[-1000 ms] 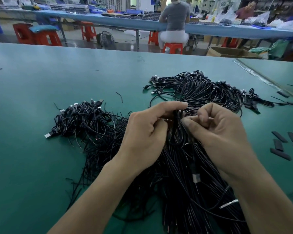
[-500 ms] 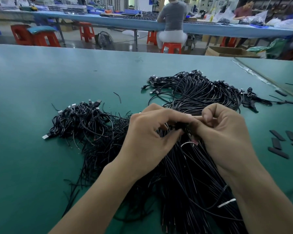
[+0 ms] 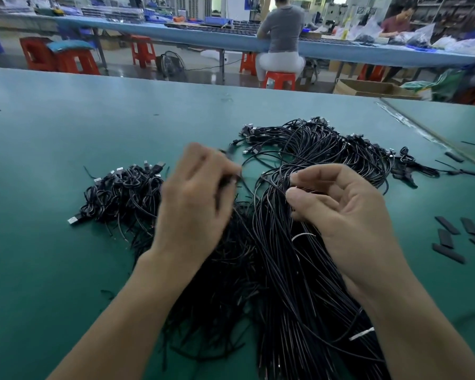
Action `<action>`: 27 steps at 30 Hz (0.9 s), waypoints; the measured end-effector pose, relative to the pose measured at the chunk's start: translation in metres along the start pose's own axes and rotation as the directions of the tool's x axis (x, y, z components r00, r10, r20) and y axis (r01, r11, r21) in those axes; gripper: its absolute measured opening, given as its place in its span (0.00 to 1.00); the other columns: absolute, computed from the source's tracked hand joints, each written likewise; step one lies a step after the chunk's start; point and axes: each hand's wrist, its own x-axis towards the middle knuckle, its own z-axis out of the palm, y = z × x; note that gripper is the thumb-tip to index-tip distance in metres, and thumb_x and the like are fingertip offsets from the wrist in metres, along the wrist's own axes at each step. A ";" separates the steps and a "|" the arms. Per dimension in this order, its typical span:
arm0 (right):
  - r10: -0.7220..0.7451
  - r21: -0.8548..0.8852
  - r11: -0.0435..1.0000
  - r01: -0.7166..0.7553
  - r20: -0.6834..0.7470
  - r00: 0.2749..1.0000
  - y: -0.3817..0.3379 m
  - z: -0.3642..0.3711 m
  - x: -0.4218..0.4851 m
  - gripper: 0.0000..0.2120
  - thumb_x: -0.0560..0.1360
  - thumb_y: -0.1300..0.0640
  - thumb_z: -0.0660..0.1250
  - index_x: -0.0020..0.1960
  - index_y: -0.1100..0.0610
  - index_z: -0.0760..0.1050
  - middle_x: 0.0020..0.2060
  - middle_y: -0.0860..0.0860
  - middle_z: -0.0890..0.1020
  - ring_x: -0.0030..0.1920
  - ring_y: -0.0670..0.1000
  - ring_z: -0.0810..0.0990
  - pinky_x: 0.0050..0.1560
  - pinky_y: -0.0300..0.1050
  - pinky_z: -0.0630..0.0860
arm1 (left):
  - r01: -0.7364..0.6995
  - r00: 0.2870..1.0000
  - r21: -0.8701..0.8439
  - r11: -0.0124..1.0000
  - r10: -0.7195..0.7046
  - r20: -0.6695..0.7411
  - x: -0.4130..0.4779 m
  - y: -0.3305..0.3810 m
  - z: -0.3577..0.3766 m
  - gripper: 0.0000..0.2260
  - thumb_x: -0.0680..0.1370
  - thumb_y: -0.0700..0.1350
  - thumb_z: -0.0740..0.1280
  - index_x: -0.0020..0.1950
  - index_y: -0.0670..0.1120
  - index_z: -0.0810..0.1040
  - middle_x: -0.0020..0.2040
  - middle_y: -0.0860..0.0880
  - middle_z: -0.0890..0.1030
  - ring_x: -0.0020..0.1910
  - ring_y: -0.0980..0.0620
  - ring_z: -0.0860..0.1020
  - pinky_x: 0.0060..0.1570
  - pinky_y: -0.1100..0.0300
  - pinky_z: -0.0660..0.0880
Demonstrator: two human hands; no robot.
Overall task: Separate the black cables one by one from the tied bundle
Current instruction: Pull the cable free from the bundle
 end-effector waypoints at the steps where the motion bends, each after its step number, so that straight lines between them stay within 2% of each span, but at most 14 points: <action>1: 0.025 -0.033 0.999 -0.024 0.016 1.000 0.001 -0.002 0.001 0.08 0.73 0.64 0.73 0.47 0.52 0.79 0.44 0.50 0.86 0.40 0.45 0.83 0.41 0.38 0.81 | 0.094 0.991 0.026 0.995 -0.091 -0.097 0.001 -0.008 -0.004 0.06 0.72 0.28 0.72 0.46 0.36 0.80 0.46 0.41 0.76 0.45 0.60 0.70 0.51 0.73 0.73; 3: 0.091 -0.161 0.984 -0.082 0.049 0.995 0.006 -0.008 0.003 0.06 0.75 0.62 0.72 0.46 0.52 0.80 0.41 0.51 0.86 0.39 0.46 0.84 0.39 0.38 0.79 | 0.279 0.938 0.018 0.960 -0.269 -0.218 0.004 -0.024 -0.012 0.05 0.75 0.29 0.68 0.48 0.37 0.79 0.50 0.43 0.70 0.46 0.55 0.73 0.50 0.63 0.78; 4: 0.116 -0.271 0.958 -0.096 0.059 0.991 0.009 -0.011 0.004 0.05 0.75 0.61 0.72 0.46 0.51 0.80 0.40 0.50 0.86 0.39 0.46 0.84 0.39 0.39 0.78 | 0.341 0.916 0.036 0.939 -0.324 -0.235 0.004 -0.031 -0.016 0.05 0.76 0.30 0.67 0.50 0.37 0.78 0.52 0.44 0.68 0.46 0.53 0.73 0.52 0.63 0.77; 5: 0.135 -0.386 0.917 -0.098 0.069 0.988 0.013 -0.014 0.005 0.05 0.75 0.59 0.72 0.45 0.50 0.81 0.38 0.49 0.85 0.39 0.44 0.83 0.40 0.39 0.77 | 0.392 0.904 0.085 0.916 -0.367 -0.218 0.005 -0.036 -0.018 0.06 0.76 0.30 0.65 0.51 0.37 0.77 0.52 0.43 0.68 0.47 0.55 0.70 0.54 0.70 0.73; 7: 0.165 -0.555 0.828 -0.084 0.098 0.981 0.018 -0.015 0.005 0.04 0.75 0.57 0.72 0.44 0.48 0.81 0.36 0.46 0.84 0.37 0.41 0.81 0.40 0.33 0.75 | 0.480 0.874 0.234 0.846 -0.483 -0.050 0.003 -0.044 -0.018 0.10 0.76 0.27 0.64 0.54 0.37 0.78 0.55 0.39 0.70 0.48 0.58 0.66 0.55 0.75 0.66; 9: 0.206 -0.659 0.749 -0.063 0.143 0.968 0.023 -0.013 0.001 0.03 0.74 0.54 0.73 0.45 0.47 0.81 0.35 0.44 0.82 0.37 0.38 0.79 0.38 0.28 0.73 | 0.527 0.765 0.390 0.755 -0.622 0.171 -0.002 -0.046 -0.015 0.16 0.75 0.26 0.62 0.58 0.39 0.79 0.60 0.40 0.69 0.54 0.49 0.70 0.59 0.61 0.69; 11: 0.275 -0.745 0.665 -0.044 0.189 0.943 0.026 -0.008 -0.004 0.04 0.74 0.49 0.73 0.47 0.46 0.81 0.37 0.42 0.81 0.39 0.39 0.79 0.42 0.30 0.76 | 0.470 0.632 0.560 0.682 -0.703 0.325 -0.005 -0.045 -0.015 0.18 0.75 0.29 0.63 0.62 0.40 0.78 0.64 0.42 0.68 0.63 0.42 0.69 0.60 0.51 0.71; 13: 0.334 -0.813 0.581 -0.039 0.194 0.923 0.029 0.001 -0.009 0.09 0.73 0.43 0.71 0.48 0.47 0.79 0.40 0.42 0.80 0.43 0.42 0.80 0.47 0.43 0.79 | 0.342 0.540 0.693 0.634 -0.736 0.407 -0.002 -0.044 -0.019 0.17 0.76 0.34 0.63 0.65 0.41 0.77 0.69 0.42 0.68 0.67 0.40 0.67 0.64 0.47 0.69; 18: 0.292 -0.923 0.384 0.029 0.151 0.944 0.031 0.017 -0.019 0.10 0.75 0.43 0.68 0.45 0.49 0.74 0.44 0.45 0.76 0.45 0.50 0.77 0.39 0.46 0.72 | 0.298 0.400 0.722 0.624 -0.768 0.499 0.008 -0.041 -0.019 0.18 0.78 0.42 0.60 0.67 0.40 0.75 0.68 0.39 0.73 0.68 0.38 0.70 0.71 0.44 0.62; 20: 0.313 -0.916 0.401 0.010 0.148 0.938 0.032 0.017 -0.018 0.09 0.76 0.44 0.67 0.44 0.49 0.74 0.43 0.45 0.76 0.44 0.49 0.77 0.38 0.45 0.72 | 0.310 0.446 0.710 0.632 -0.756 0.479 0.008 -0.037 -0.018 0.17 0.79 0.45 0.60 0.66 0.41 0.76 0.69 0.38 0.73 0.69 0.39 0.68 0.73 0.43 0.60; 22: 0.335 -0.887 0.460 -0.029 0.142 0.932 0.034 0.013 -0.015 0.09 0.75 0.44 0.68 0.43 0.49 0.74 0.41 0.44 0.76 0.43 0.48 0.78 0.42 0.46 0.75 | 0.357 0.568 0.633 0.687 -0.698 0.436 0.007 -0.030 -0.016 0.18 0.79 0.45 0.62 0.68 0.43 0.75 0.74 0.40 0.68 0.73 0.40 0.64 0.73 0.44 0.59; 24: 0.323 -0.831 0.553 -0.062 0.145 0.935 0.034 0.007 -0.010 0.10 0.75 0.43 0.69 0.40 0.49 0.75 0.38 0.44 0.77 0.40 0.45 0.77 0.40 0.43 0.75 | 0.398 0.721 0.443 0.803 -0.573 0.391 0.005 -0.024 -0.012 0.19 0.77 0.40 0.64 0.69 0.45 0.76 0.72 0.44 0.70 0.71 0.44 0.65 0.69 0.51 0.63; 26: 0.280 -0.741 0.669 -0.062 0.174 0.944 0.029 0.001 -0.005 0.11 0.74 0.45 0.70 0.38 0.49 0.76 0.32 0.43 0.78 0.33 0.41 0.76 0.33 0.36 0.71 | 0.332 0.831 0.290 0.898 -0.424 0.361 0.004 -0.017 -0.009 0.21 0.75 0.37 0.67 0.67 0.49 0.76 0.67 0.48 0.74 0.65 0.50 0.66 0.62 0.60 0.63; 27: 0.261 -0.673 0.738 -0.052 0.214 0.942 0.025 -0.001 -0.003 0.11 0.74 0.46 0.71 0.38 0.50 0.76 0.29 0.42 0.77 0.30 0.40 0.74 0.32 0.35 0.69 | 0.278 0.853 0.254 0.926 -0.360 0.378 0.003 -0.014 -0.007 0.23 0.74 0.37 0.68 0.68 0.51 0.76 0.65 0.50 0.74 0.63 0.51 0.67 0.61 0.62 0.61</action>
